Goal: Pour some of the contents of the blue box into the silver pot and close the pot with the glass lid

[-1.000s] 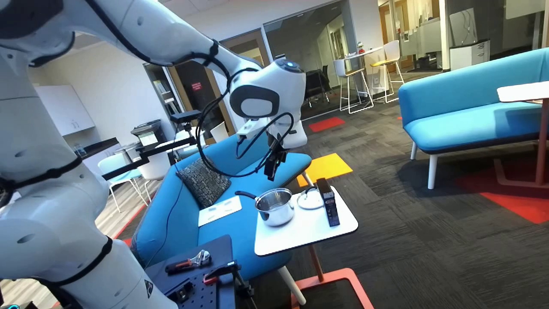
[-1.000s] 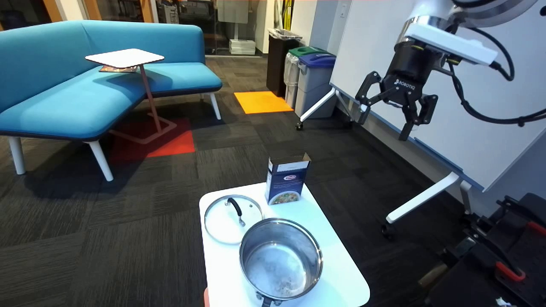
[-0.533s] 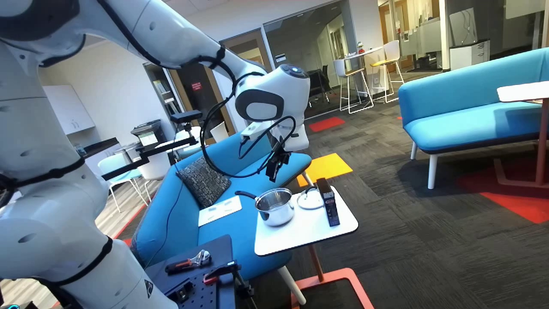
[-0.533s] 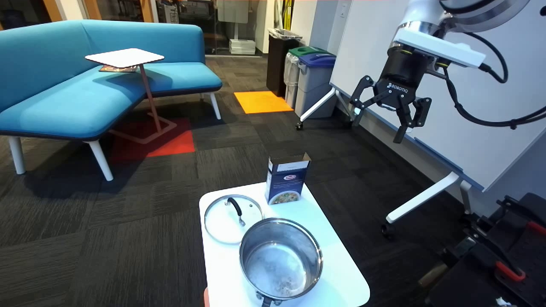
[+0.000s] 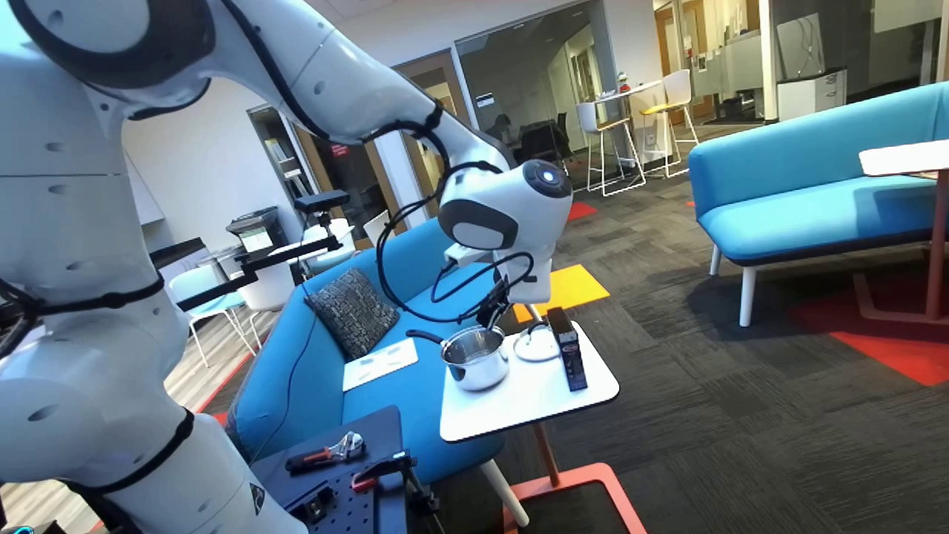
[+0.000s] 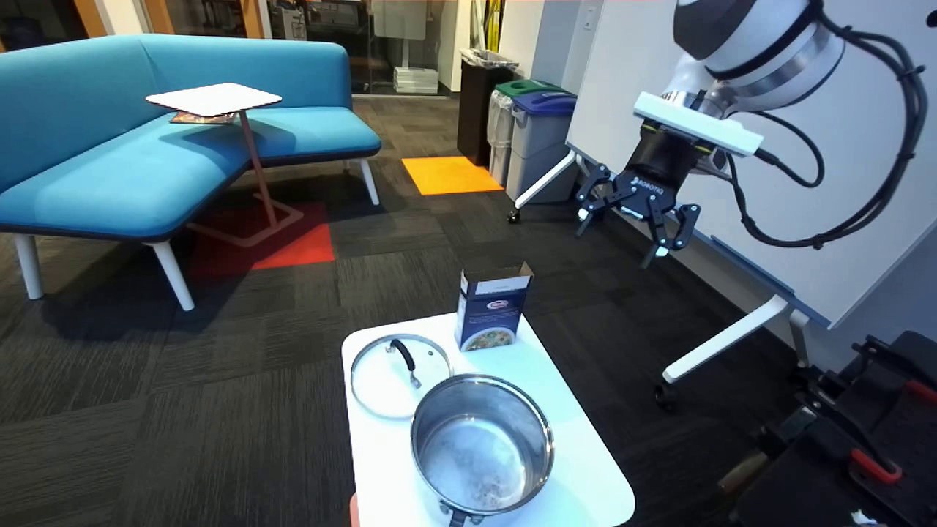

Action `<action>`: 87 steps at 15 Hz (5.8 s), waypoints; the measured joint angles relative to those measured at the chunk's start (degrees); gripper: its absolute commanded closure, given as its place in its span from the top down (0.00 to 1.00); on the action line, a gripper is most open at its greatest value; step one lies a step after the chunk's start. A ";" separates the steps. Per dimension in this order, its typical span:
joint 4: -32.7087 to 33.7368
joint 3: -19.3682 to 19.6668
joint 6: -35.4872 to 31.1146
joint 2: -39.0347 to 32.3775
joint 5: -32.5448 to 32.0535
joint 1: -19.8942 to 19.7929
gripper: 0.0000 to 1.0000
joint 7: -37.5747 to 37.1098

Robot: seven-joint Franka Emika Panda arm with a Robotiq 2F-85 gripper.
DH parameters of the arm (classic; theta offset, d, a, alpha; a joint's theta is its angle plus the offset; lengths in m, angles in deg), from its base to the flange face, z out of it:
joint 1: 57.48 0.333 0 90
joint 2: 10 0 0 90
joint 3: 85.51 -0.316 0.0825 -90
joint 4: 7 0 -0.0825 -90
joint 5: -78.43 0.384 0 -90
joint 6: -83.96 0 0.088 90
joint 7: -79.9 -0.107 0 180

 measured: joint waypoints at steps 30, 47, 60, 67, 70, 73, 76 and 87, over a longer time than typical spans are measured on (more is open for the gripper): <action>23.51 1.16 -6.87 -38.67 52.73 -0.79 1.00 16.38; 30.31 0.62 -5.41 -44.28 50.19 0.70 1.00 16.01; 31.28 0.57 -4.62 -44.61 47.32 0.84 0.18 15.97; 31.48 0.61 -4.60 -43.84 45.55 0.78 0.17 16.64; 29.57 1.23 -4.25 -40.81 40.44 0.70 0.17 17.37; 24.88 2.72 -3.79 -35.32 32.65 0.72 0.17 17.22; 18.30 3.97 -3.01 -28.33 24.86 0.74 0.17 16.84; -0.09 2.83 -1.97 -4.56 5.61 8.16 0.17 -4.49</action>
